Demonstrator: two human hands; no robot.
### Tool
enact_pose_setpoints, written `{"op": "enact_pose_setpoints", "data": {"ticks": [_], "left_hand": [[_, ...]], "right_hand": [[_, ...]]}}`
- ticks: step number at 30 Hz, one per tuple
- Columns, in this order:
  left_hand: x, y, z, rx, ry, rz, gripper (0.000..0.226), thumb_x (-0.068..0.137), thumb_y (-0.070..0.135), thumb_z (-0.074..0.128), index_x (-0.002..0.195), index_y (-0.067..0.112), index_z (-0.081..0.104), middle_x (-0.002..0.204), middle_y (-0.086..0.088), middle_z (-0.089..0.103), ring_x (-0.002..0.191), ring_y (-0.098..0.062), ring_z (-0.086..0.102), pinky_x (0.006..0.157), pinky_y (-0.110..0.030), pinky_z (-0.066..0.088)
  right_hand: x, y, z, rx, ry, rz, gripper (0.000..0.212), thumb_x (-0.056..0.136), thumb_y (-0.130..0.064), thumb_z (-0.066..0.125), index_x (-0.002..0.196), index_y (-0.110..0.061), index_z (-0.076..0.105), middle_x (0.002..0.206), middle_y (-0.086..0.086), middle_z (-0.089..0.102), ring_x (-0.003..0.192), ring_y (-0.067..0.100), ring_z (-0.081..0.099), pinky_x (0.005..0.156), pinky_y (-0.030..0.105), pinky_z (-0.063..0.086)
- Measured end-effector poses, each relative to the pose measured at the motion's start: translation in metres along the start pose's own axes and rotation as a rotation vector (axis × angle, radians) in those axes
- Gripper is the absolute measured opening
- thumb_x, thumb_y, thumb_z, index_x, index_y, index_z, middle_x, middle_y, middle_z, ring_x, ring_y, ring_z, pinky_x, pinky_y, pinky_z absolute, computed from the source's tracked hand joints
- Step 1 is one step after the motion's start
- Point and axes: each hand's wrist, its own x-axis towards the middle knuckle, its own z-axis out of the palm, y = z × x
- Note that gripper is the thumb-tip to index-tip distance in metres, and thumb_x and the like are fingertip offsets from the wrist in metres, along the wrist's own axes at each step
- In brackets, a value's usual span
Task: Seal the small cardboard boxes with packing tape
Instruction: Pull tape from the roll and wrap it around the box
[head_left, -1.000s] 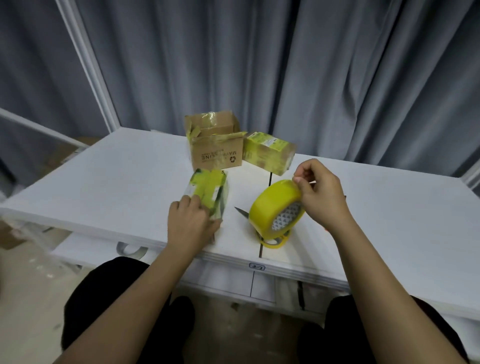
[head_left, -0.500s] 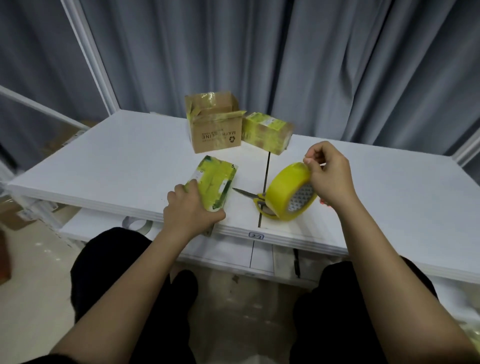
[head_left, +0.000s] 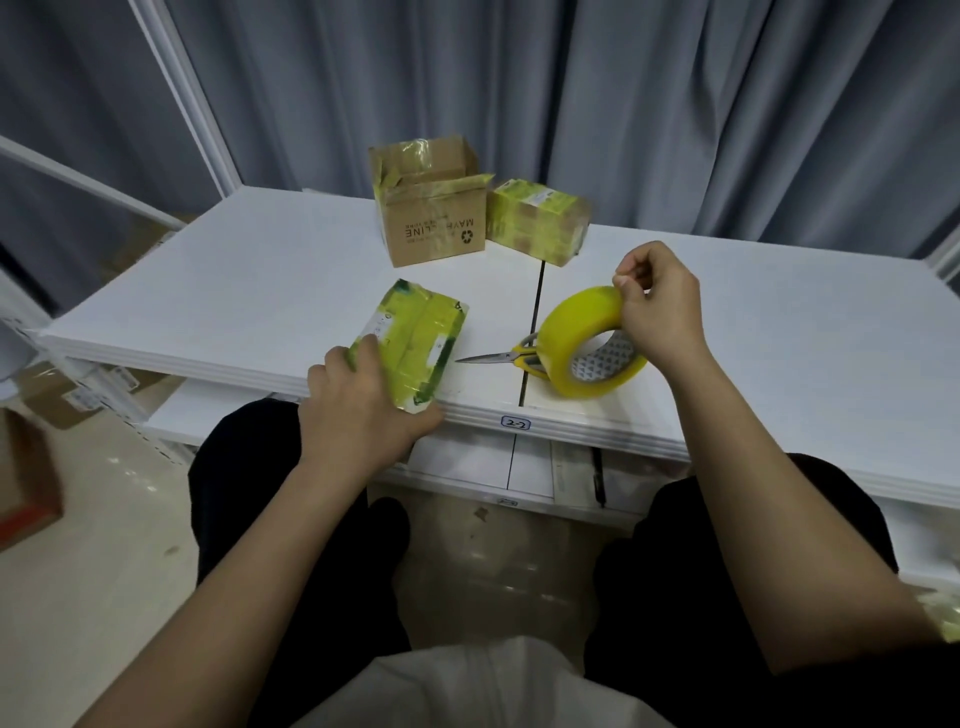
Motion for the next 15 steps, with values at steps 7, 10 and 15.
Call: {"op": "enact_pose_setpoints", "data": {"ticks": [7, 10, 15], "left_hand": [[-0.011, 0.006, -0.014, -0.105, -0.201, 0.0, 0.091, 0.065, 0.061, 0.065, 0.14, 0.022, 0.032, 0.129, -0.008, 0.042, 0.123, -0.029, 0.037, 0.094, -0.038, 0.037], [-0.011, 0.016, 0.0, -0.115, -0.255, 0.021, 0.09, 0.066, 0.06, 0.066, 0.139, 0.021, 0.031, 0.128, -0.007, 0.042, 0.122, -0.028, 0.036, 0.093, -0.036, 0.037], [0.022, 0.041, 0.043, -0.188, -0.258, 0.023, 0.087, 0.067, 0.055, 0.071, 0.134, 0.014, 0.032, 0.125, -0.011, 0.04, 0.118, -0.031, 0.037, 0.09, -0.039, 0.039]], "right_hand": [[-0.001, -0.003, 0.002, 0.018, -0.005, 0.002, 0.018, 0.089, 0.003, 0.051, 0.087, -0.015, 0.053, 0.086, -0.001, 0.057, 0.078, 0.011, 0.05, 0.062, 0.001, 0.034], [-0.003, -0.003, -0.001, 0.032, 0.023, -0.011, 0.02, 0.088, 0.004, 0.051, 0.086, -0.016, 0.053, 0.085, 0.0, 0.057, 0.078, 0.013, 0.05, 0.061, 0.003, 0.034], [0.001, 0.003, -0.018, 0.018, 0.066, -0.016, 0.018, 0.087, 0.003, 0.052, 0.085, -0.016, 0.054, 0.083, -0.003, 0.057, 0.074, 0.008, 0.05, 0.062, 0.011, 0.035]]}}
